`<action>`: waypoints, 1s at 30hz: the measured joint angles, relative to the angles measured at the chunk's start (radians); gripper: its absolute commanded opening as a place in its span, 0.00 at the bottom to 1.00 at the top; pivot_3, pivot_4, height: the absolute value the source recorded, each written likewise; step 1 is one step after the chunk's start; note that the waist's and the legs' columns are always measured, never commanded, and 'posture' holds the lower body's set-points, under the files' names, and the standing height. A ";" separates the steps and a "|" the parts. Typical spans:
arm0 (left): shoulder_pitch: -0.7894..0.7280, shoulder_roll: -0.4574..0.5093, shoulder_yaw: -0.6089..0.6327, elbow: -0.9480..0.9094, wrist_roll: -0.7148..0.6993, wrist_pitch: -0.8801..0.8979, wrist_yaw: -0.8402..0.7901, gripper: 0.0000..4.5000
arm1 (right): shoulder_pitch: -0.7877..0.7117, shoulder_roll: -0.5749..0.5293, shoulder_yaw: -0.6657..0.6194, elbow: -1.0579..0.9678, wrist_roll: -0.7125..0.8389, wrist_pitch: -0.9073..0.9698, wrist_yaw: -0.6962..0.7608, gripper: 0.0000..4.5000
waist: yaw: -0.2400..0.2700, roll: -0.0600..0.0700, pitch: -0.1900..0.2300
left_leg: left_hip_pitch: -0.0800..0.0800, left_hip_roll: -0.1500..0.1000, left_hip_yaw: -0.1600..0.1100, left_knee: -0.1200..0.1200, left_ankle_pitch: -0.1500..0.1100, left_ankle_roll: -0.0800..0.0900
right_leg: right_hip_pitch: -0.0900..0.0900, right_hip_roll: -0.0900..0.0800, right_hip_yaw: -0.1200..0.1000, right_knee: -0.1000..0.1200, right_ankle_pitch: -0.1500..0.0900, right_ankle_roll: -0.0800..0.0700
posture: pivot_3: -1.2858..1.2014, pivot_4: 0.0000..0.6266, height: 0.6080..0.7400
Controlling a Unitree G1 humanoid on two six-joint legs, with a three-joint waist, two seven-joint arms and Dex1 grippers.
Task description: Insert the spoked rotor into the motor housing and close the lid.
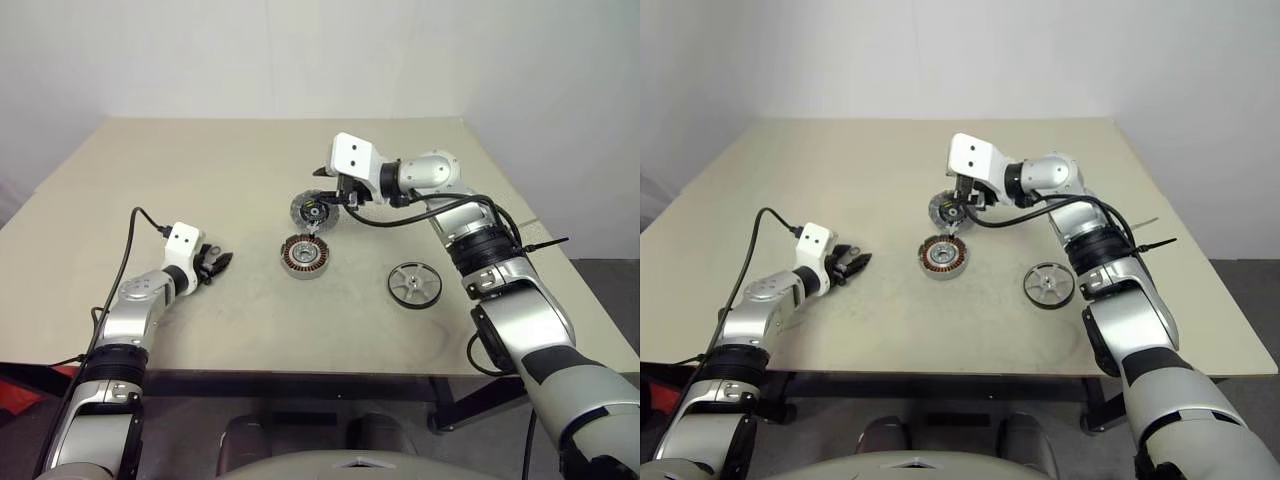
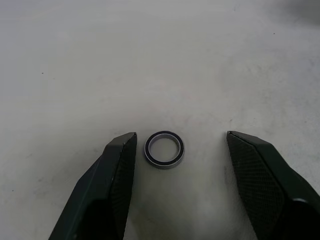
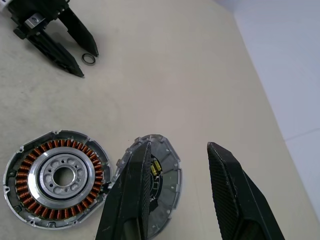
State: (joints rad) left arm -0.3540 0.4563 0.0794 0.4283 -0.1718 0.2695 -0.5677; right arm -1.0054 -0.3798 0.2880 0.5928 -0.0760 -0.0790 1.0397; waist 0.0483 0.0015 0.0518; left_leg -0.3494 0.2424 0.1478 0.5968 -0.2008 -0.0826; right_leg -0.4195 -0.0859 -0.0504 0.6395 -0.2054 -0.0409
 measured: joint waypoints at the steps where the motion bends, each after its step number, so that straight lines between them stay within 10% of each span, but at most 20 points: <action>1: 0.000 0.000 0.000 0.000 0.000 0.000 0.000 0.59 | 0.000 0.000 0.000 0.002 0.000 0.000 -0.001 0.44 | 0.000 0.000 0.000 | 0.000 0.000 0.000 0.000 0.000 0.000 | 0.000 0.000 0.000 0.000 0.000 0.000 | 0.52 0.00 1.00; 5: 0.000 0.000 -0.005 -0.002 0.000 0.002 0.000 0.35 | 0.000 0.000 0.000 0.005 0.000 -0.002 -0.002 0.44 | -0.004 0.000 0.000 | 0.001 0.000 0.000 0.000 0.000 0.000 | 0.000 0.000 0.000 0.000 0.000 0.000 | 0.52 0.00 1.00; 30: 0.003 0.006 -0.004 -0.040 -0.004 0.048 -0.001 0.35 | 0.030 0.000 0.001 0.005 -0.010 0.004 0.026 0.44 | -0.004 0.000 0.000 | -0.001 0.000 0.000 -0.002 0.000 0.000 | -0.001 0.001 0.000 -0.002 0.000 0.000 | 0.52 0.00 1.00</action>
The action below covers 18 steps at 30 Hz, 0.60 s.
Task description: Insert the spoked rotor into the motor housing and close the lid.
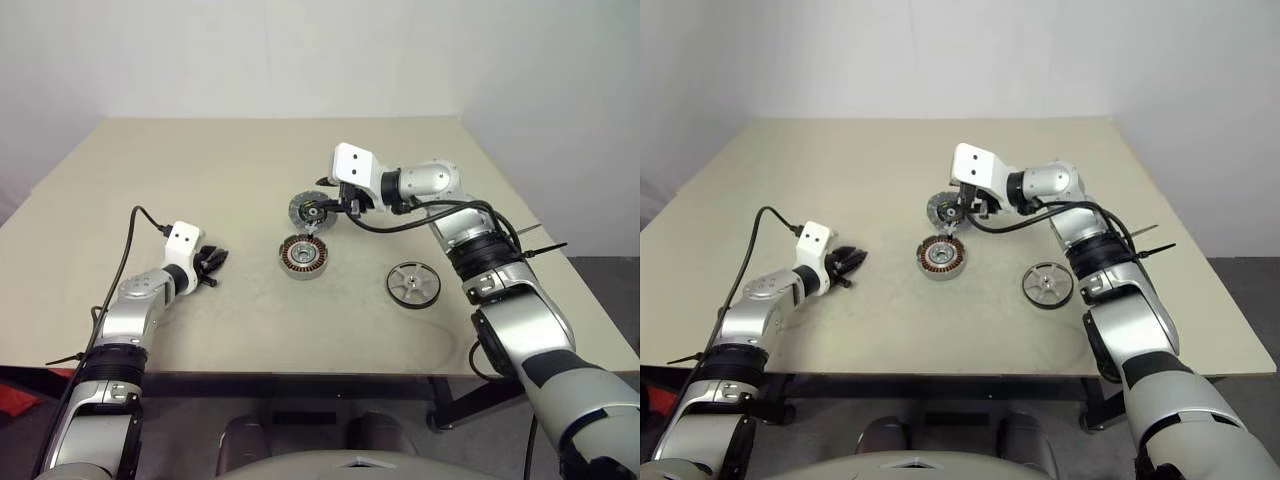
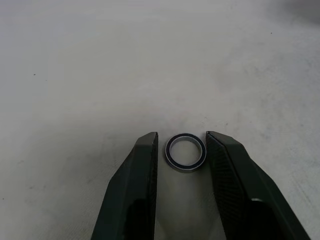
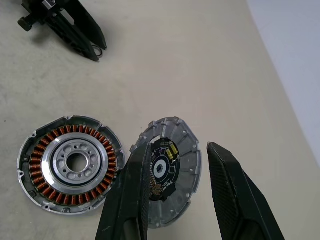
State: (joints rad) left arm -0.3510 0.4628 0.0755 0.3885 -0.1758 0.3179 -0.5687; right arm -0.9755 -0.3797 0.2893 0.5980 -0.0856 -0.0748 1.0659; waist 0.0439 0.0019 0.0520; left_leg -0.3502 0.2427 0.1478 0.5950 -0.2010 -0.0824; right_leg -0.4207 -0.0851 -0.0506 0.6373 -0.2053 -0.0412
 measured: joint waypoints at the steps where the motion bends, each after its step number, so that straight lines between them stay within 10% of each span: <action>1: 0.000 0.000 0.000 0.000 0.000 0.001 0.000 0.35 | 0.000 0.000 0.000 0.000 -0.001 0.000 0.000 0.44 | 0.000 0.000 0.000 | 0.000 0.000 0.000 0.000 0.000 0.000 | 0.000 0.000 0.000 0.000 0.000 0.000 | 0.52 0.00 1.00; 8: -0.001 0.004 0.000 -0.007 0.000 0.014 -0.011 0.15 | 0.000 0.000 0.000 0.000 -0.007 0.000 0.000 0.44 | 0.000 0.000 0.000 | 0.000 0.000 0.000 0.000 0.000 0.000 | 0.000 0.000 0.000 -0.001 0.000 0.000 | 0.52 0.00 1.00; 18: 0.002 0.005 -0.001 -0.024 0.015 0.018 -0.012 0.15 | 0.002 -0.001 0.000 0.015 -0.011 0.000 0.002 0.44 | 0.000 0.000 0.000 | 0.000 0.000 0.000 -0.001 0.000 0.000 | 0.000 0.000 0.000 -0.001 0.000 0.000 | 0.52 0.00 1.00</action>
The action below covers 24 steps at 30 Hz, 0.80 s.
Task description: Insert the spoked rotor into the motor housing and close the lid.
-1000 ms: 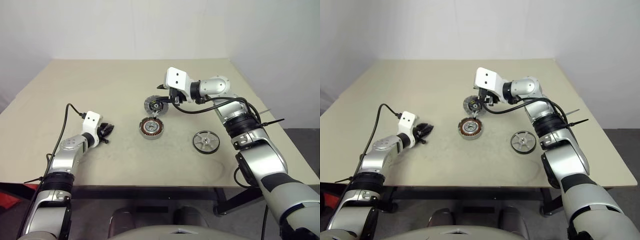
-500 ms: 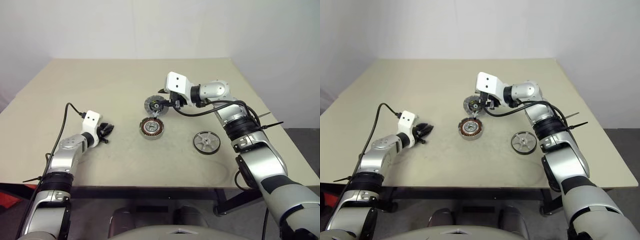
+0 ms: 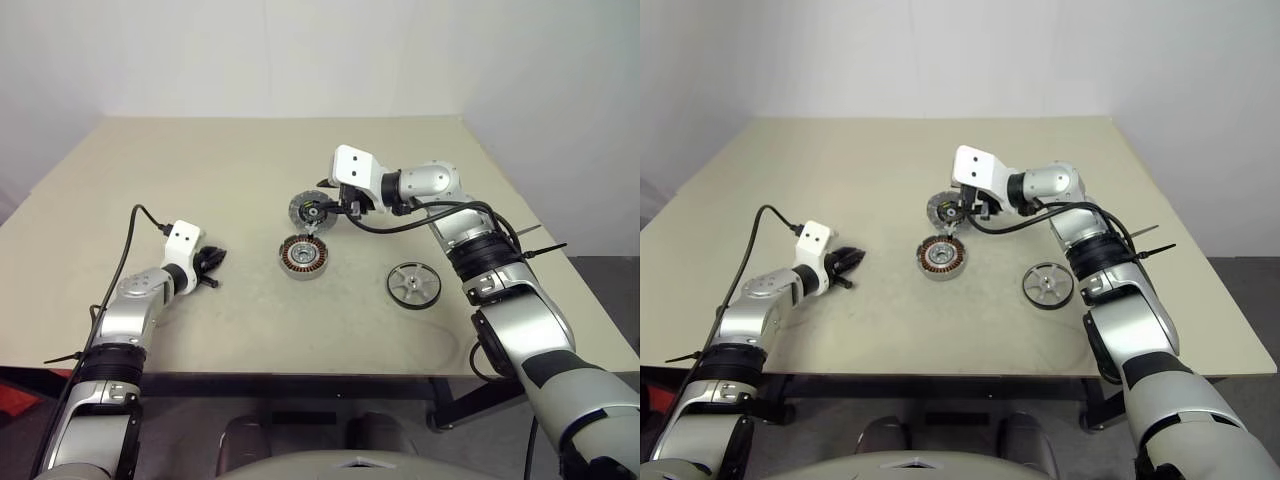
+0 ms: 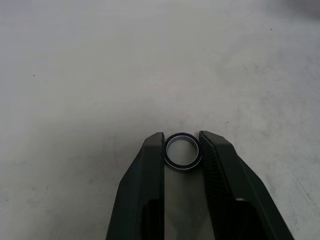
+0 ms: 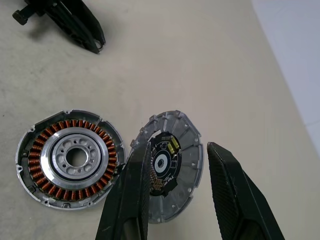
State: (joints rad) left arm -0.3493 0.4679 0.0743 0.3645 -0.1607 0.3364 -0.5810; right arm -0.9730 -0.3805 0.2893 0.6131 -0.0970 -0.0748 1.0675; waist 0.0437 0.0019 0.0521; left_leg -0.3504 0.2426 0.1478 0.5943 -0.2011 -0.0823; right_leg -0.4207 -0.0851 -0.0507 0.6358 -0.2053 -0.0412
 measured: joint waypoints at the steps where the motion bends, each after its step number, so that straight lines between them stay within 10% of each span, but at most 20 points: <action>1: 0.004 0.000 0.001 -0.012 -0.007 0.007 -0.009 0.15 | 0.005 -0.001 0.000 0.000 0.000 0.000 0.004 0.44 | 0.000 0.000 0.000 | 0.000 0.000 0.000 0.000 0.000 0.000 | 0.000 0.000 0.000 0.000 0.000 0.000 | 0.52 0.00 1.00; 24: -0.115 -0.023 -0.088 -0.193 -0.190 0.220 -0.251 0.15 | 0.250 -0.230 0.048 -0.097 -0.068 -0.027 0.147 0.44 | 0.029 0.000 0.005 | -0.002 -0.001 0.001 0.000 -0.001 0.002 | -0.001 -0.001 -0.001 -0.004 0.000 0.000 | 0.52 0.00 1.00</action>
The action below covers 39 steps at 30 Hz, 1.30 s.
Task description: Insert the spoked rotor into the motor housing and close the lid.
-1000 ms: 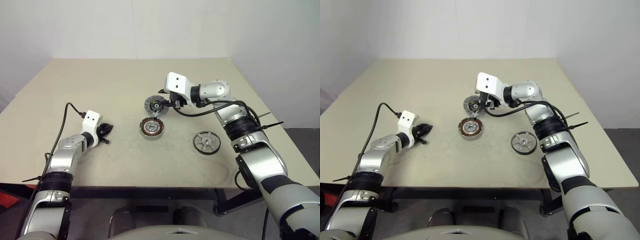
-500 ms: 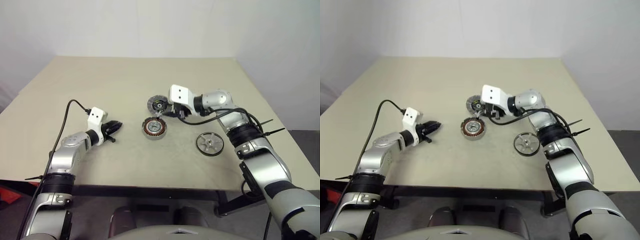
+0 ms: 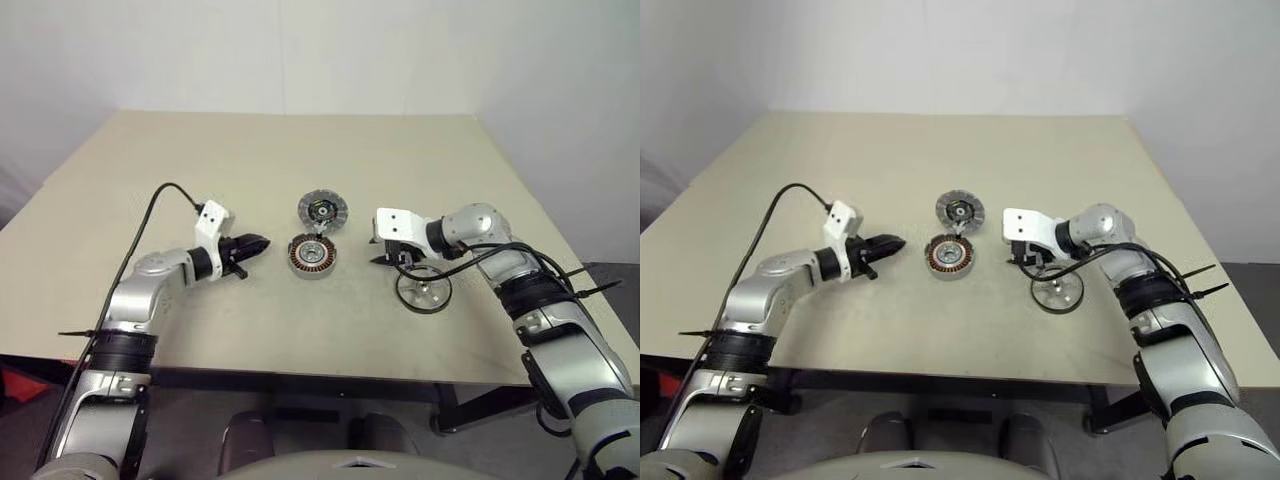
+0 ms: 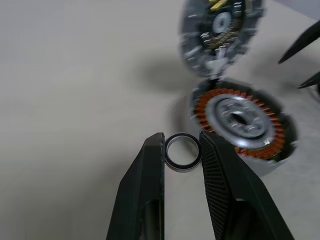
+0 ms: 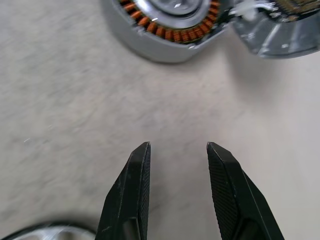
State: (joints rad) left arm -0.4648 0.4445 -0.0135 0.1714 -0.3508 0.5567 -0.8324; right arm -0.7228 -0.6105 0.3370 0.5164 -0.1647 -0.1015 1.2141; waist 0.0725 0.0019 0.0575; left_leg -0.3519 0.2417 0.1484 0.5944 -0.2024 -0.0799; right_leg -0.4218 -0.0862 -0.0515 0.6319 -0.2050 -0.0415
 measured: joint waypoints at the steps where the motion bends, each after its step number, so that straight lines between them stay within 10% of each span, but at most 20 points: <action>1: -0.019 -0.002 -0.006 0.010 0.001 -0.002 -0.008 0.15 | 0.004 0.000 0.000 -0.006 0.001 0.000 0.001 0.44 | -0.001 0.000 0.000 | 0.000 0.000 0.000 0.000 0.000 0.000 | 0.000 0.000 0.000 0.000 0.000 0.000 | 0.52 0.00 1.00; 20: -0.311 -0.173 -0.150 0.436 0.115 -0.148 -0.166 0.15 | 0.044 0.004 -0.013 -0.114 0.019 0.063 -0.042 0.44 | 0.010 0.000 0.001 | -0.001 -0.001 0.000 0.000 0.000 0.000 | 0.001 -0.001 0.000 -0.002 0.000 0.000 | 0.52 0.00 1.00; 39: -0.271 -0.167 -0.177 0.432 0.178 -0.163 -0.216 0.15 | 0.047 0.024 -0.016 -0.146 0.027 0.101 -0.096 0.44 | 0.025 0.000 0.001 | -0.001 -0.001 0.000 -0.001 0.000 0.000 | 0.002 -0.001 0.000 -0.006 0.000 0.000 | 0.52 0.00 1.00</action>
State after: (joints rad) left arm -0.7359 0.2777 -0.1904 0.6038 -0.1725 0.3940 -1.0487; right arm -0.6755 -0.5865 0.3210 0.3699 -0.1380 -0.0007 1.1186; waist 0.0974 0.0017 0.0583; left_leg -0.3531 0.2403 0.1487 0.5931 -0.2021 -0.0801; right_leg -0.4200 -0.0871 -0.0518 0.6256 -0.2046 -0.0413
